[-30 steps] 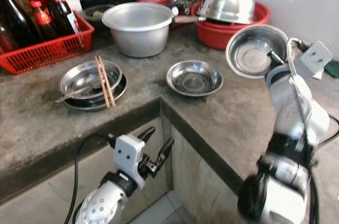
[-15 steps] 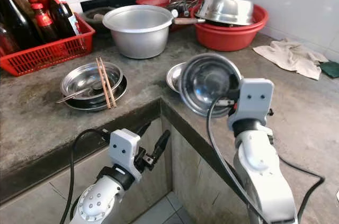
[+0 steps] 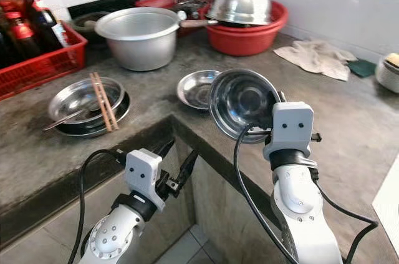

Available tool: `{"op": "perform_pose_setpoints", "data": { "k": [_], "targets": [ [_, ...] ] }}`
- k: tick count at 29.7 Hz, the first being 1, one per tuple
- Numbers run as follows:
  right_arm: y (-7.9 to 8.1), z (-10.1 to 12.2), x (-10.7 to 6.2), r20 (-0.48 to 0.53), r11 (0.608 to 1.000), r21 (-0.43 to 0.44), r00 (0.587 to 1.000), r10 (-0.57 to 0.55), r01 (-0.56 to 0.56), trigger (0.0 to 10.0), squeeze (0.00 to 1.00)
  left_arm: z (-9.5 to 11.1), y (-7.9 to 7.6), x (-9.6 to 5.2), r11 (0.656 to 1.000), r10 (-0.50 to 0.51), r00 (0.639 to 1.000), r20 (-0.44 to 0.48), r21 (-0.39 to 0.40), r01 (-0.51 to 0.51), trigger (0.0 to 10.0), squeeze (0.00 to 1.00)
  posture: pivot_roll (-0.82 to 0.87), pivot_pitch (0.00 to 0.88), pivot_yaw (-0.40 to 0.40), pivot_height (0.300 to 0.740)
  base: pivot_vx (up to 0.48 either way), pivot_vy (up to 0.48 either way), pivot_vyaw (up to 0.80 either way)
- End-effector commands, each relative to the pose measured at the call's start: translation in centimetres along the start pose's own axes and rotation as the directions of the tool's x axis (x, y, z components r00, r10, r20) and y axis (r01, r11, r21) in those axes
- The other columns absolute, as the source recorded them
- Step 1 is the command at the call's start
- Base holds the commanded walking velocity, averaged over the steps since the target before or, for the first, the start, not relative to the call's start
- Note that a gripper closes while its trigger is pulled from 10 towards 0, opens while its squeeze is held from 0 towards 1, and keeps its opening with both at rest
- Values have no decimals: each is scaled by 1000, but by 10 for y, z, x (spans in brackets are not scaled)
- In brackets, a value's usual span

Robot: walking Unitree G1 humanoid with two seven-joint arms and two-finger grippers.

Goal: Kitchen organization

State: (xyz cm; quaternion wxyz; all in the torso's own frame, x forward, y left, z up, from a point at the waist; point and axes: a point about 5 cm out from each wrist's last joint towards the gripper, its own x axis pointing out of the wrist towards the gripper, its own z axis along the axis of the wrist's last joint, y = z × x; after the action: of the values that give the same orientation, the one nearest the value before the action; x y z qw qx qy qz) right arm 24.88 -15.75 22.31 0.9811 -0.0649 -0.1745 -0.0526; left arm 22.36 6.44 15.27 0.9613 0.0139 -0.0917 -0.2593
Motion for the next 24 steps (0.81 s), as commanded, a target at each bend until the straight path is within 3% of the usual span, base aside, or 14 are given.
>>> {"op": "perform_pose_setpoints", "data": {
  "k": [1,8,15,24],
  "targets": [
    [1,5,2,38,1000,6,999,-7,7,10000,0,1,-2,1,1000,-15,1000,-18,-22,15,10000,0,176,63,-4,740,0,304,-800],
    [0,5,4,41,1000,4,999,-28,27,10000,0,1,0,1,1000,-16,1000,-13,-2,16,10000,0,176,59,-6,740,0,449,-795],
    [1,5,4,41,999,2,998,-36,36,10000,0,-1,-1,1,999,-37,999,-19,35,38,10000,0,172,50,8,740,0,0,-788],
    [1,5,5,44,999,-3,998,-41,41,10000,0,-3,2,2,1000,-21,999,-31,19,22,10000,0,173,54,7,740,250,-290,-788]
  ]
}}
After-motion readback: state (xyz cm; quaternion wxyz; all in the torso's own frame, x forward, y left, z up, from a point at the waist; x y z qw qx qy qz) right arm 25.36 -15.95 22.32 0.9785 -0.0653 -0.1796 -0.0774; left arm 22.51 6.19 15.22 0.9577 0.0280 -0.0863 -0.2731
